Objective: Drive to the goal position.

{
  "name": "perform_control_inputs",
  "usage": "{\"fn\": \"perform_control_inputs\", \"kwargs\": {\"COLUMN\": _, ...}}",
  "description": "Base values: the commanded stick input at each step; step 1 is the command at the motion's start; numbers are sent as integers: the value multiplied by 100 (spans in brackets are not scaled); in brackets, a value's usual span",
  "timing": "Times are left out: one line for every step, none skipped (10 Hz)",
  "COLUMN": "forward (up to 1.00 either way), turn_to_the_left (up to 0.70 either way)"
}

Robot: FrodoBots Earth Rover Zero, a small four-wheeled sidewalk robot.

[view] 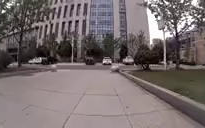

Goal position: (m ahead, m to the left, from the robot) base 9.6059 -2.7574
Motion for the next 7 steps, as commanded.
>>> {"fn": "perform_control_inputs", "kwargs": {"forward": 70, "turn_to_the_left": 0}}
{"fn": "perform_control_inputs", "kwargs": {"forward": 70, "turn_to_the_left": 0}}
{"fn": "perform_control_inputs", "kwargs": {"forward": 70, "turn_to_the_left": 0}}
{"fn": "perform_control_inputs", "kwargs": {"forward": 70, "turn_to_the_left": 0}}
{"fn": "perform_control_inputs", "kwargs": {"forward": 70, "turn_to_the_left": 0}}
{"fn": "perform_control_inputs", "kwargs": {"forward": 70, "turn_to_the_left": 0}}
{"fn": "perform_control_inputs", "kwargs": {"forward": 70, "turn_to_the_left": 0}}
